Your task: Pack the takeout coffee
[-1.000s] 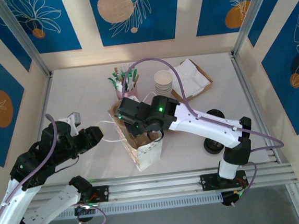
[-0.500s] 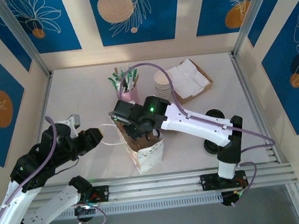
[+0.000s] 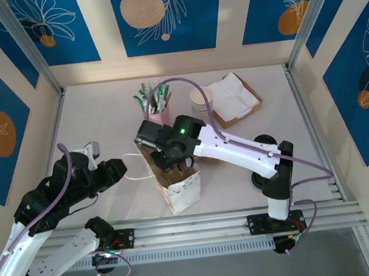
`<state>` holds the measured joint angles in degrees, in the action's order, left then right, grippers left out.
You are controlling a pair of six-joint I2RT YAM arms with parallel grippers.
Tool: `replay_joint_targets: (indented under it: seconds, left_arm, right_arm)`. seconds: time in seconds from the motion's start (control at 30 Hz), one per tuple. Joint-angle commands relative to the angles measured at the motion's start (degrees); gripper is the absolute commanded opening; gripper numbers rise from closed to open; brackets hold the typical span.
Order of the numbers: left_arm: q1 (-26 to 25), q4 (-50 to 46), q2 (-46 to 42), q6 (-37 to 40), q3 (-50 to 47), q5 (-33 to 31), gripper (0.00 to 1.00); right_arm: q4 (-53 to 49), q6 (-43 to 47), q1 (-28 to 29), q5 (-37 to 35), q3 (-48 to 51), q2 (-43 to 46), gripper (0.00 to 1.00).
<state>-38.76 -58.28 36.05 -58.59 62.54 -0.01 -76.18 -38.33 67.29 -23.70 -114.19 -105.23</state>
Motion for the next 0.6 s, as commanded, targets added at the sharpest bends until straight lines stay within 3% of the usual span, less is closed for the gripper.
replay_joint_targets:
  seconds: [0.0,0.57]
  left_arm:
    - [-0.1,-0.9,-0.7,0.0,-0.6,0.3,0.32]
    - [-0.2,-0.4,-0.6,-0.1,-0.9,0.0,0.34]
  right_arm:
    - [-2.0,1.1,-0.4,2.8,-1.6,-1.7,0.25]
    - [-1.6,3.2,-0.6,4.7,1.9,-3.5,0.25]
